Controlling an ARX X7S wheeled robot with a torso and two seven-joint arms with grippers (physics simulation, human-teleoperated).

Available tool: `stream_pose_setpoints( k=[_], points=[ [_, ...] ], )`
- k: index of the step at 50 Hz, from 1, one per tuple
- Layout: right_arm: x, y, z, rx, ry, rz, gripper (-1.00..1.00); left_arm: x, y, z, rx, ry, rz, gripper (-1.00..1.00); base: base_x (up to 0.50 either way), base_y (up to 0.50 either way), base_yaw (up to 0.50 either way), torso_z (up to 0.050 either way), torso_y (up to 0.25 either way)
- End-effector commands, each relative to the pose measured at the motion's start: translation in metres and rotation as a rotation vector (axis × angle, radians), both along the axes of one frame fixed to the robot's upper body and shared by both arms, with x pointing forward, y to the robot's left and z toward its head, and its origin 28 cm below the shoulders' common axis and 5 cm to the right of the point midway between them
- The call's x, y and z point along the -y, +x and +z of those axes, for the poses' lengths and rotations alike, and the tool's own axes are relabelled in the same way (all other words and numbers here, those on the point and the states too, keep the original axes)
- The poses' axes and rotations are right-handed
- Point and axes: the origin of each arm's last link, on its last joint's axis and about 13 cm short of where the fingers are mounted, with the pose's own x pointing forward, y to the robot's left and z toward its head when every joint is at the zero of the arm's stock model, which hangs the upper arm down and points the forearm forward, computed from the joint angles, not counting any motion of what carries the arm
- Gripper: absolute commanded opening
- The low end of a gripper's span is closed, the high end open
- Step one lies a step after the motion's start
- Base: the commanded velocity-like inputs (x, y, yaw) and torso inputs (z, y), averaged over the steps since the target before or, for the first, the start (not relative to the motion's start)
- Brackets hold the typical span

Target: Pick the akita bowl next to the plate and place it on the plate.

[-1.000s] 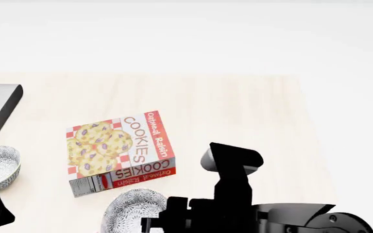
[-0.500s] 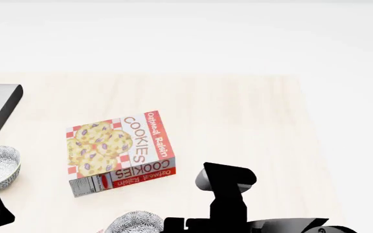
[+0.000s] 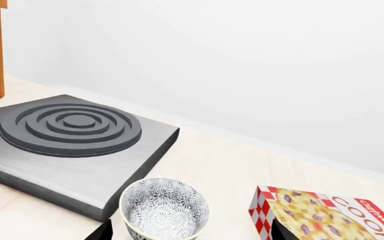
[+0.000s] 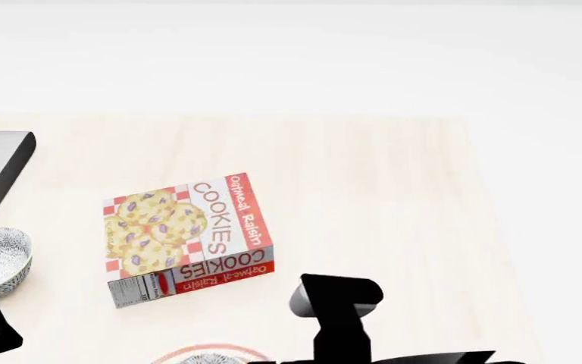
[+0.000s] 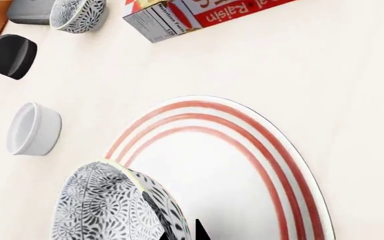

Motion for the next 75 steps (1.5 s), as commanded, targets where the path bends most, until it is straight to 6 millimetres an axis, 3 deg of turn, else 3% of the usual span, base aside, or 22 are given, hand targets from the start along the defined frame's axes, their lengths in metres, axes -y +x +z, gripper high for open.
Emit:
stream_pose_setpoints(
  k=[1,28,29,41,50,58,67,75],
  points=[
    [-0.004,0.002,-0.002,0.005,0.016,0.024,-1.00,0.000,0.000,0.000,0.000,-0.002,0.000,1.00,0.00,0.00,0.00,0.000,0.000],
    [-0.006,0.005,-0.010,0.029,-0.022,0.037,-1.00,0.000,0.001,-0.001,-0.001,-0.002,0.000,1.00,0.00,0.00,0.00,0.000,0.000],
    [-0.005,0.006,-0.009,0.034,-0.027,0.032,1.00,0.000,0.001,-0.001,-0.001,-0.002,0.000,1.00,0.00,0.00,0.00,0.000,0.000],
    [-0.005,0.000,0.010,0.120,-0.040,0.074,1.00,0.000,0.000,0.000,-0.001,-0.001,0.000,1.00,0.00,0.00,0.00,0.000,0.000],
    [-0.005,-0.008,0.048,0.235,-0.080,0.084,1.00,0.000,0.000,0.000,-0.002,-0.001,0.000,1.00,0.00,0.00,0.00,0.000,0.000],
    [-0.004,-0.013,0.070,0.312,-0.100,0.082,1.00,0.000,-0.001,0.001,-0.002,0.000,0.000,1.00,0.00,0.00,0.00,0.000,0.000],
    [-0.004,-0.020,0.074,0.352,-0.118,0.075,1.00,0.000,0.000,0.000,-0.003,-0.002,0.000,1.00,0.00,0.00,0.00,0.000,0.000],
    [-0.002,-0.024,0.071,0.520,-0.115,-0.074,1.00,0.000,0.001,0.000,-0.004,-0.006,-0.002,1.00,0.00,0.00,0.00,0.000,0.000]
  ],
)
